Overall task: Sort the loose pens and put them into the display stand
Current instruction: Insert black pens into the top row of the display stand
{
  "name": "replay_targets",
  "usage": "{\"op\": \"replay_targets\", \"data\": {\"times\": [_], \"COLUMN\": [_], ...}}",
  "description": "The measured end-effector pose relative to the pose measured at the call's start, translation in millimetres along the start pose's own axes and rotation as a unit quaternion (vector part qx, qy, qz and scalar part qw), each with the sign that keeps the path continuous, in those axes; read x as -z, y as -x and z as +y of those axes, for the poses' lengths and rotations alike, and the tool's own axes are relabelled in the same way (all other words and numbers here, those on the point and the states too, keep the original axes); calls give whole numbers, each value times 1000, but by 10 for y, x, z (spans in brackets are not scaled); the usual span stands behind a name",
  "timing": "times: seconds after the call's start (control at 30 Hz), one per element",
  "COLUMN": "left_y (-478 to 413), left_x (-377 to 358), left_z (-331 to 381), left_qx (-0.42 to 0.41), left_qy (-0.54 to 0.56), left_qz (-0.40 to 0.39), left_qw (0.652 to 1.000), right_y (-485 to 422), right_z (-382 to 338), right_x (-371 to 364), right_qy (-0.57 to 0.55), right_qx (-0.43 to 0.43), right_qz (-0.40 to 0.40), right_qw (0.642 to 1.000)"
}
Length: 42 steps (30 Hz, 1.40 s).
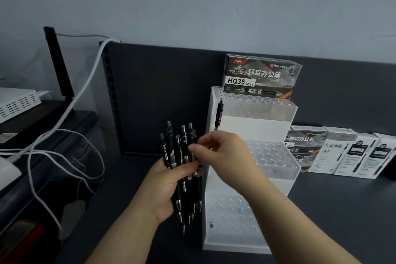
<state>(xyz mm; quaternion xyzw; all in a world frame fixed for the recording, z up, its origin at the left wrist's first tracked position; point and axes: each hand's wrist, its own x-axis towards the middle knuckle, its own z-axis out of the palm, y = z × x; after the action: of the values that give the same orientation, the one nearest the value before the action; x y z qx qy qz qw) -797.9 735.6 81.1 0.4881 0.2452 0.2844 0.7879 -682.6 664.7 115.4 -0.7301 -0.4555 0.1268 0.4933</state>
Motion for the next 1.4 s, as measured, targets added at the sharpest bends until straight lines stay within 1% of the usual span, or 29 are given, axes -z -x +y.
{"op": "replay_targets", "data": {"times": [0.07,0.13,0.27,0.33,0.4,0.43,0.5,0.57,0.63,0.7,0.87,0.97,1.2,1.4], "left_y": [4,1,-12,-22,-36,-47,-68,-69,-61,-68,-88,-76,-29,9], "left_x": [-22,-22,-2,-14,-30,-33,-28,-23,-25,-24,-31,-11,29,-2], "left_z": [-9,-16,18,33,36,32,23,25,25,5,-37,-42,-36,-23], "left_qx": [-7,-8,-17,-19,-12,-6,1,2,7,15,27,24,22,23], "left_qy": [-2,-2,-18,-17,1,14,32,30,33,36,48,50,54,60], "left_qz": [-16,-27,-49,-56,-49,-36,0,23,30,36,61,65,61,63], "left_qw": [1000,1000,998,998,999,999,999,999,999,999,997,996,996,996], "right_y": [24,15,10,13,-8,-33,-98,-156,-197,-234,-386,-428,-390,-399], "right_z": [6,22,41,34,6,-11,-39,-67,-71,-44,132,250,339,320], "right_x": [-22,16,104,134,172,209,318,448,529,525,346,255,212,229], "right_qy": [-76,-137,-221,-242,-246,-252,-267,-268,-224,-160,-32,30,160,176], "right_qx": [-36,-59,-62,-62,-57,-54,-40,-8,28,42,23,4,-13,-21], "right_qz": [-50,-77,-131,-135,-100,-63,36,134,205,233,226,206,157,149], "right_qw": [995,986,964,959,962,964,962,954,952,958,973,978,974,973]}}
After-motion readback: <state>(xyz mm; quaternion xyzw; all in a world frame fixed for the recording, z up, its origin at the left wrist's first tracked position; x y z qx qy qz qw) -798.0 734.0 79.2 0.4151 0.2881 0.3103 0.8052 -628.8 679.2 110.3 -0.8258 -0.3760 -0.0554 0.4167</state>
